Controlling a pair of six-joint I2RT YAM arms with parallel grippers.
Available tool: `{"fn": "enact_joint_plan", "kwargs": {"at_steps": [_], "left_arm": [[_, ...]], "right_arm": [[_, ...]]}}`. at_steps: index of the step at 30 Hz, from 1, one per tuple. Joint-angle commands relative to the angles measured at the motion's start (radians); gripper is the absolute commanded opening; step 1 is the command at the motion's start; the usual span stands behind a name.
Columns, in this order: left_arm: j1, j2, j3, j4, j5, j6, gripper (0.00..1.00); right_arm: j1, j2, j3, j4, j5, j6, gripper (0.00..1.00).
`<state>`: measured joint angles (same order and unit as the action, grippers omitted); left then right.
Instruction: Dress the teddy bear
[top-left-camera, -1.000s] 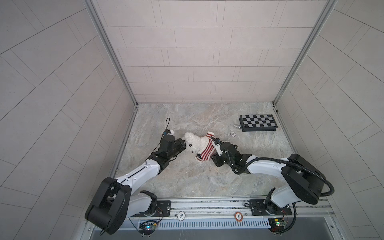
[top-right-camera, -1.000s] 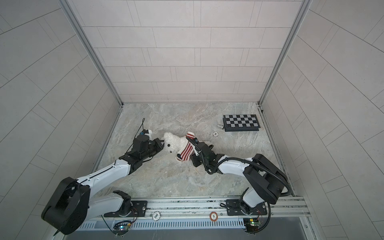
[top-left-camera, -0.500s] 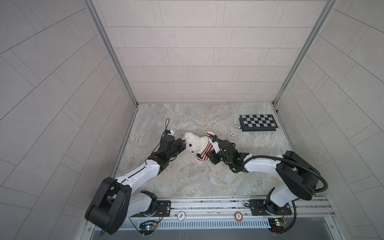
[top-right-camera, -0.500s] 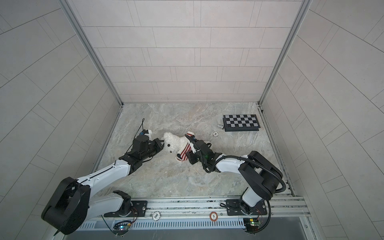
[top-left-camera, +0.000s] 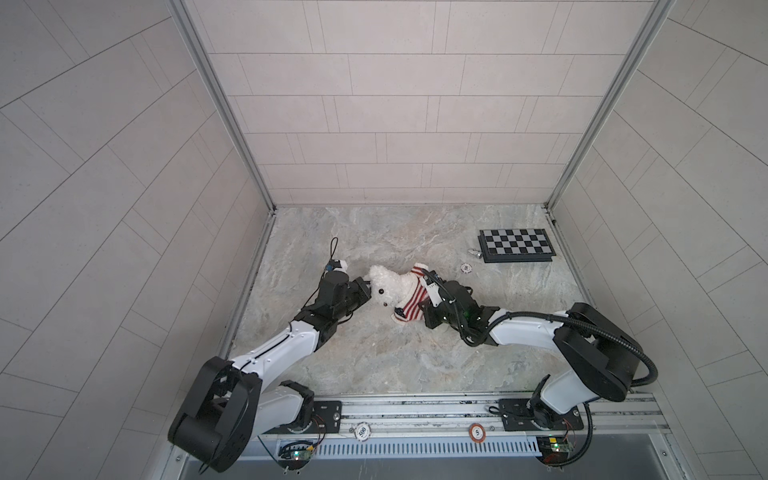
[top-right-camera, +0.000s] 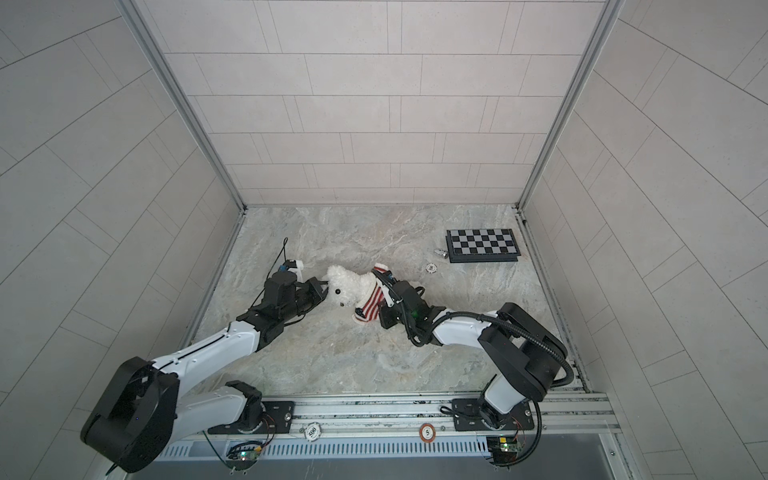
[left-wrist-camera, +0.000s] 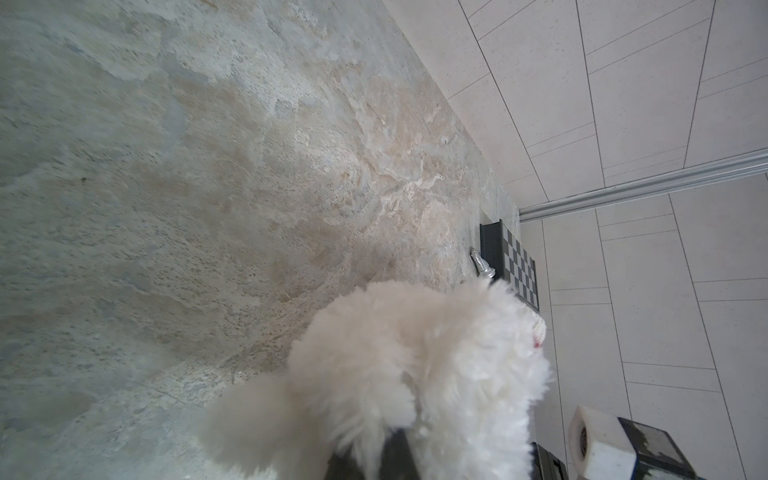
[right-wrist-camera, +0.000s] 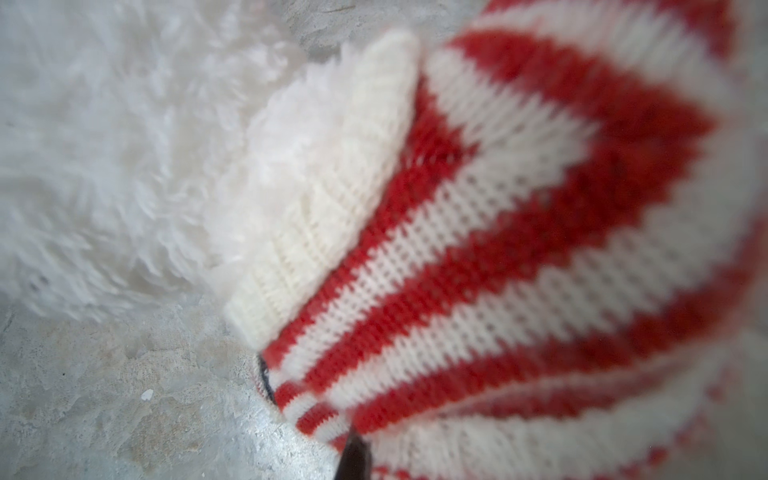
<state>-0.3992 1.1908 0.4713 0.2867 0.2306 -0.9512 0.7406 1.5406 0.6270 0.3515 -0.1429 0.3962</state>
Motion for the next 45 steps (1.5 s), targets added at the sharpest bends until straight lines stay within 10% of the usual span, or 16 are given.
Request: {"fn": "enact_joint_plan", "kwargs": {"at_steps": [1,29,36,45], "left_arm": [[0.010,-0.017,-0.023,0.017,0.004,0.004,0.00],[0.037,-0.082,-0.037,-0.012,-0.004,0.000,0.00],[0.037,-0.073,-0.028,0.009,0.028,-0.019,0.00],[0.037,-0.060,-0.018,0.015,0.041,-0.023,0.00]], "right_arm": [[-0.013,-0.058,-0.049,-0.016,0.033,-0.003,0.00],[-0.063,-0.226,-0.142,-0.204,0.166,-0.033,0.00],[-0.056,-0.210,-0.096,-0.208,0.043,-0.064,0.01],[0.023,-0.282,-0.014,-0.353,0.036,-0.167,0.26]]}}
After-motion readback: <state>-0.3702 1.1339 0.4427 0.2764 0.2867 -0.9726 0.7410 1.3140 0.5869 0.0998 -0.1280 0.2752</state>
